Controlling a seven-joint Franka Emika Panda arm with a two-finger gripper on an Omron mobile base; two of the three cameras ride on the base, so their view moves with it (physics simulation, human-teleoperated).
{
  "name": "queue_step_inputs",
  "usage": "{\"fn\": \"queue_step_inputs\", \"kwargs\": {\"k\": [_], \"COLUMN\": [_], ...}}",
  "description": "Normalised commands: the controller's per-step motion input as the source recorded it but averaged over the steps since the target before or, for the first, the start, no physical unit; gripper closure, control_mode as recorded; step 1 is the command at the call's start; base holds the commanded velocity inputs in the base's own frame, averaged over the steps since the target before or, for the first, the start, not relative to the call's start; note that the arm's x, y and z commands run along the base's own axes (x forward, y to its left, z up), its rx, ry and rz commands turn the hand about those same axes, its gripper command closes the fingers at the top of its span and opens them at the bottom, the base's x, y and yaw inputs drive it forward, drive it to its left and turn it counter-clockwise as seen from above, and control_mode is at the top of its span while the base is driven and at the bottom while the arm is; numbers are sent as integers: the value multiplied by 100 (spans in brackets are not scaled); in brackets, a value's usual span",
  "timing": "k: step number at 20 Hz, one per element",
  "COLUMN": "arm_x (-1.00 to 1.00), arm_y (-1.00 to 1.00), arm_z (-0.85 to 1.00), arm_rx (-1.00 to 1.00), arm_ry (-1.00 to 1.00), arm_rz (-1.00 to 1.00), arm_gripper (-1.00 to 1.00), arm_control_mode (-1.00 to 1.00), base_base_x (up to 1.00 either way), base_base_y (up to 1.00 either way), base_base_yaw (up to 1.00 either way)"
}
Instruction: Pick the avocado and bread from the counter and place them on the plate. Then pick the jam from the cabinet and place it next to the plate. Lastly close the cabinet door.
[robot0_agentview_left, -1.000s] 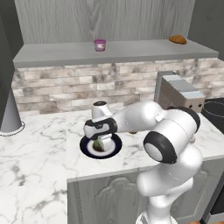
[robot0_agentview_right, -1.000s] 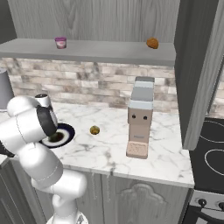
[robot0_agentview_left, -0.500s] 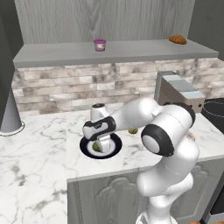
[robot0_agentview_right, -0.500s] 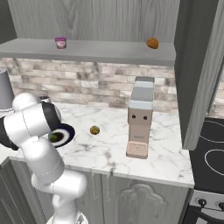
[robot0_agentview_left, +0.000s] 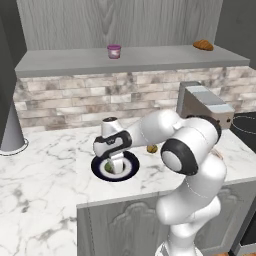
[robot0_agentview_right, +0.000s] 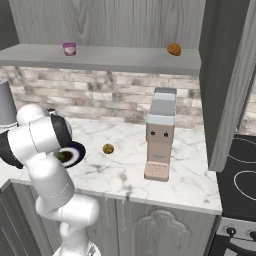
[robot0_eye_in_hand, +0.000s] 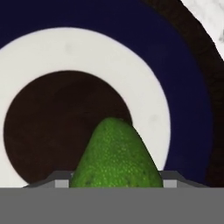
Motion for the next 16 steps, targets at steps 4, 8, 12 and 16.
{"fn": "queue_step_inputs", "kwargs": {"k": [4,8,12,16], "arm_x": [-41,-23,-14,-3], "arm_y": [-3,-16,-30,-46], "arm_z": [7,15,26,62], "arm_rx": [4,10,15,21], "arm_ry": [-19,-26,-30,-37], "arm_rz": [-15,-15,-16,-21], "arm_gripper": [-100,-100,-100,-100], "arm_control_mode": [-100,-100,-100,-100], "base_base_x": [0,0,0,0], "base_base_y": [0,0,0,0], "base_base_yaw": [0,0,0,0]}}
